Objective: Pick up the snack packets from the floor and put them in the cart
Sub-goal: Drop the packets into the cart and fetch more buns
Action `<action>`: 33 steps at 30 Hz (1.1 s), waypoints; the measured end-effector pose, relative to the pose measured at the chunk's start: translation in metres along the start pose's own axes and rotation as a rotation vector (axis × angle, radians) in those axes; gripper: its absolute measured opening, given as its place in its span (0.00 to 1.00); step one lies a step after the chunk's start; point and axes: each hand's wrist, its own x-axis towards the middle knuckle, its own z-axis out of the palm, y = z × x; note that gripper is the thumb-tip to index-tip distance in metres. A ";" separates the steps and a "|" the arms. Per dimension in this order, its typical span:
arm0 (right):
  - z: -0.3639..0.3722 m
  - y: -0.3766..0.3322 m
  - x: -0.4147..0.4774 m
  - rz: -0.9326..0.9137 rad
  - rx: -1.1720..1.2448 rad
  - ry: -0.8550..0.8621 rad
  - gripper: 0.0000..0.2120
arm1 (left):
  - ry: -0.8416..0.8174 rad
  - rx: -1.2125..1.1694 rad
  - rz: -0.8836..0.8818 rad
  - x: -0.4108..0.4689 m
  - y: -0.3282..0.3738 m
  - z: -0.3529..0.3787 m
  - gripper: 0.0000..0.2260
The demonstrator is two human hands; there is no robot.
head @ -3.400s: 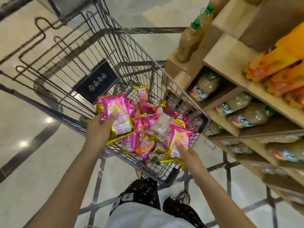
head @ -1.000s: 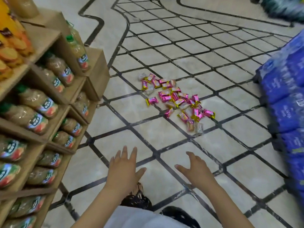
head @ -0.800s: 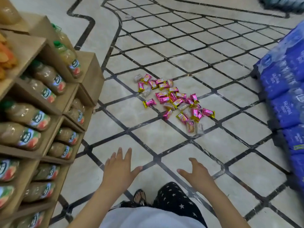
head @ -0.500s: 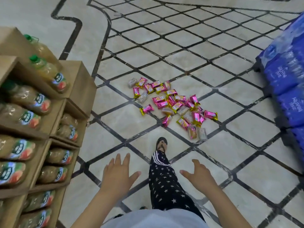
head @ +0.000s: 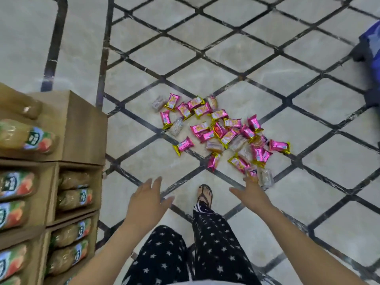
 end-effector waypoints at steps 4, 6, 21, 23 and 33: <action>0.001 -0.014 0.073 0.131 0.081 -0.040 0.36 | -0.020 -0.046 -0.037 0.084 -0.012 0.000 0.33; 0.015 -0.016 0.124 0.212 0.126 -0.054 0.37 | -0.061 -0.012 -0.036 0.143 -0.028 0.018 0.33; 0.213 0.040 0.504 0.426 0.325 0.033 0.43 | -0.052 0.283 0.219 0.557 -0.097 0.246 0.47; 0.232 0.046 0.535 0.480 0.403 0.091 0.44 | -0.049 0.277 0.199 0.594 -0.094 0.268 0.45; 0.279 0.075 0.597 0.587 0.598 0.319 0.24 | 0.031 0.148 0.230 0.691 -0.081 0.326 0.30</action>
